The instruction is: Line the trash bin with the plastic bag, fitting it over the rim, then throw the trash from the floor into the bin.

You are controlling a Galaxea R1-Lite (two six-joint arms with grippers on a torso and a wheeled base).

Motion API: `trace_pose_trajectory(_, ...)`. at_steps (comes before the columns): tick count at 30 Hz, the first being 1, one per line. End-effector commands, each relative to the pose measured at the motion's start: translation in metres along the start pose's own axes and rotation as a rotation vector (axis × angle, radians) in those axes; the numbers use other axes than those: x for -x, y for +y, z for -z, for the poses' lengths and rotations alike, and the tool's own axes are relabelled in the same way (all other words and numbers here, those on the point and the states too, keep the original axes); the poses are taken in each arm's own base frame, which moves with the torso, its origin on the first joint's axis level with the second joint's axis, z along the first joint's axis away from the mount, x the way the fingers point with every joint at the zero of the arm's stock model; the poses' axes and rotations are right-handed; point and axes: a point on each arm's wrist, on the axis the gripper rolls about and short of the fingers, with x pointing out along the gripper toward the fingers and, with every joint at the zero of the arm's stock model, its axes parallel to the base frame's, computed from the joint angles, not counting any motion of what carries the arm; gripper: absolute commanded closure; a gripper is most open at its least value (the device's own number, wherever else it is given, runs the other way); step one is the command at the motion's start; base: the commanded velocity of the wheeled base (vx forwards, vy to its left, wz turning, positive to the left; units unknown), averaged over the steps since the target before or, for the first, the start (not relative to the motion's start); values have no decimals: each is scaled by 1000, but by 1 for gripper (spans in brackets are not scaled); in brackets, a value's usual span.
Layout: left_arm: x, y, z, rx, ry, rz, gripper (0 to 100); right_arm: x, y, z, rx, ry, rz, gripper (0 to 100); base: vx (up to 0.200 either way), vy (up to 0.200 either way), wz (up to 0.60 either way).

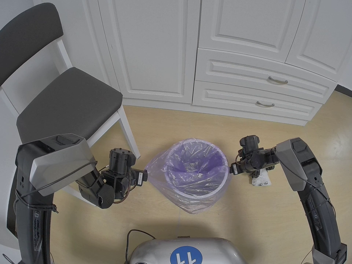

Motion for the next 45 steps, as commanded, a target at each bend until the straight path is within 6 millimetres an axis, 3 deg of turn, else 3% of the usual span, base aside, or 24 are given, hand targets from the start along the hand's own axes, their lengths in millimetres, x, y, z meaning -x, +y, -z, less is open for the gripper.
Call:
trace_pose_trajectory(1,-15,-3,8,3,5,2,0,36,-6,-23,-17,-45,4,0,0,0,0)
trace_pose_trajectory(3,-21,-2,10,8,-3,1,0,54,-7,-24,-15,-39,3,0,0,0,0)
trace_pose_trajectory(12,-36,0,13,19,-9,53,0,85,-2,-30,-10,-159,11,0,0,0,0)
trace_pose_trajectory(14,-55,-1,19,21,-5,56,0,105,11,-32,9,-194,-10,0,0,0,0)
trace_pose_trajectory(19,-78,-7,26,7,21,69,0,126,26,-32,30,-247,-30,0,0,0,0)
trace_pose_trajectory(26,-96,-15,7,-18,103,119,0,156,45,-28,75,-359,-59,0,0,0,0)
trace_pose_trajectory(34,-134,-16,10,-117,122,113,0,164,63,-17,122,-412,-45,0,0,0,0)
trace_pose_trajectory(40,-149,-19,2,-100,82,106,0,158,62,-17,129,-416,-37,0,0,0,0)
trace_pose_trajectory(45,-156,-24,9,-105,82,105,0,157,59,-17,125,-416,-32,0,0,0,0)
